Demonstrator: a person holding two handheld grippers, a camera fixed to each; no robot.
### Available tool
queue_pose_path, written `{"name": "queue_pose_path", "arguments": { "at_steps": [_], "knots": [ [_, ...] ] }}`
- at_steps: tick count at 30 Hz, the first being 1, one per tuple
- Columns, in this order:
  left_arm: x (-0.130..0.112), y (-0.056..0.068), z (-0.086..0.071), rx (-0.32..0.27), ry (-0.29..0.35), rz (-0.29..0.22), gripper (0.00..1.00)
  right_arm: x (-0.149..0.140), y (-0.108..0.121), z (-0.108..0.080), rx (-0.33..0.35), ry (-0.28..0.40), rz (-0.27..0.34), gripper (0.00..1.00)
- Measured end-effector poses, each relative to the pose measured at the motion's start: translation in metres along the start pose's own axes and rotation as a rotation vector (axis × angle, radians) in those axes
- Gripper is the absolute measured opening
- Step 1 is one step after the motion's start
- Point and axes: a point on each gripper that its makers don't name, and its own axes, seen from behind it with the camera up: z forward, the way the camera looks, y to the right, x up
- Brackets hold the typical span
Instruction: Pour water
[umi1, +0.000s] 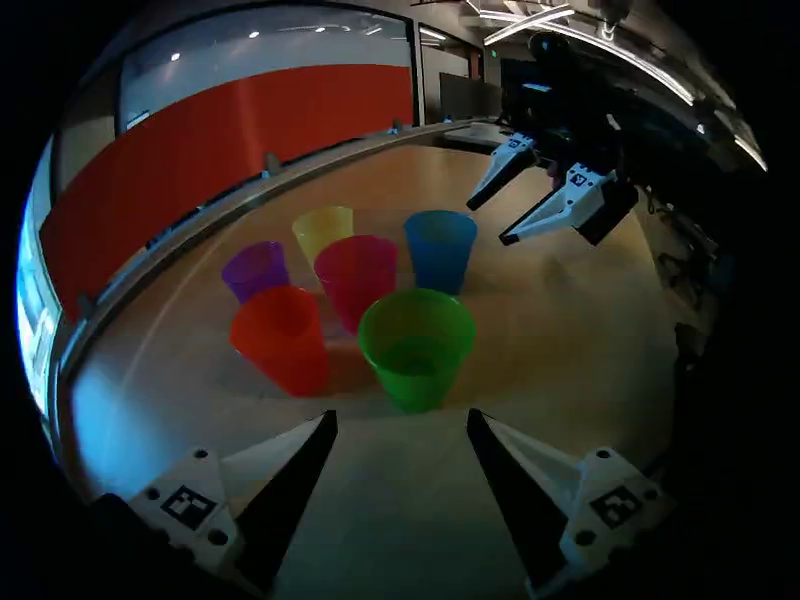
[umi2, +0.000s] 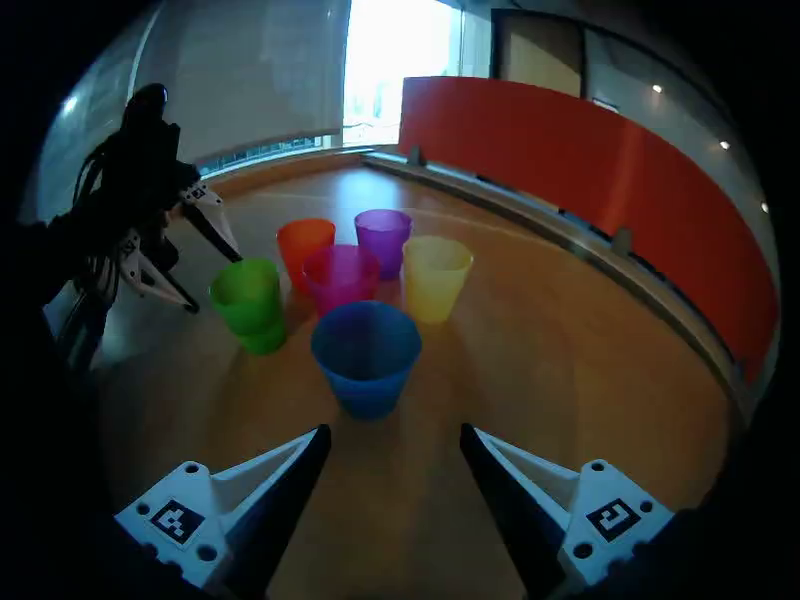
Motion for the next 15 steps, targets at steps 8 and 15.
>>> {"name": "queue_pose_path", "arguments": {
  "at_steps": [8,15],
  "knots": [
    [0.004,-0.011,-0.026,0.085,0.068,-0.044,0.96,-0.01,-0.003,-0.024,-0.046,0.032,0.021,1.0],
    [0.011,-0.023,-0.047,0.186,0.134,-0.071,0.97,-0.007,0.003,-0.044,-0.111,0.084,0.066,1.0]
  ]
}}
